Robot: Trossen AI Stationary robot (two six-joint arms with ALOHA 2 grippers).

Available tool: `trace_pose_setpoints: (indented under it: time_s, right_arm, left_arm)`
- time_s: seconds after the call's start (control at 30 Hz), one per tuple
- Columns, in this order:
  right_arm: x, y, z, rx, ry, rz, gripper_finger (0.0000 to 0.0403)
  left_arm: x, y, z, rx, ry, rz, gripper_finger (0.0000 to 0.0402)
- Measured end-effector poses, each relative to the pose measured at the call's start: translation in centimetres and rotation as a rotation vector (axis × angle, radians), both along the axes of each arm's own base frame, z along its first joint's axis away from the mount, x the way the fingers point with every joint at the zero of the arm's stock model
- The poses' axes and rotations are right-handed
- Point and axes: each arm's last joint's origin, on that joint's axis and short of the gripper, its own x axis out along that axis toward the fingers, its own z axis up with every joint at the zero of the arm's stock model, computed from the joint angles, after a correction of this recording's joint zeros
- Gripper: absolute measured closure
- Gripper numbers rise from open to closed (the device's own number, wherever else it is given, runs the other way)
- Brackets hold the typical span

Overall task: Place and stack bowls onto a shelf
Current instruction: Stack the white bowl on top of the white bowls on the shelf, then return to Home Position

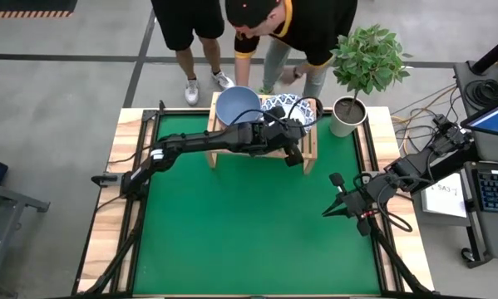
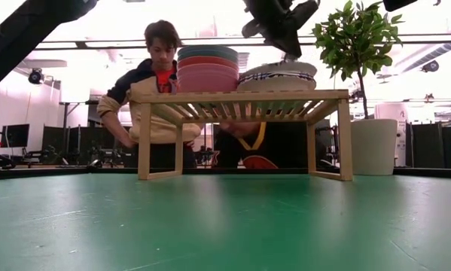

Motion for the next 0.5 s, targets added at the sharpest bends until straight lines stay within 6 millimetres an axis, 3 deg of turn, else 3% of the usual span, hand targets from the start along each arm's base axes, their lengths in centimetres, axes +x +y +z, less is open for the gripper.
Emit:
trace_pose_setpoints:
  time_s: [0.27, 0.5]
  right_arm:
    - [0.0, 0.0, 0.0, 0.000, 0.000, 0.000, 0.0394]
    - [-0.1, -0.1, -0.4, -0.037, -0.007, 0.019, 0.0394]
  left_arm:
    - [-0.2, -0.4, -0.2, -0.025, 0.027, 0.010, 0.0402]
    - [-1.3, -3.7, 1.6, 0.013, 0.044, -0.086, 0.0402]
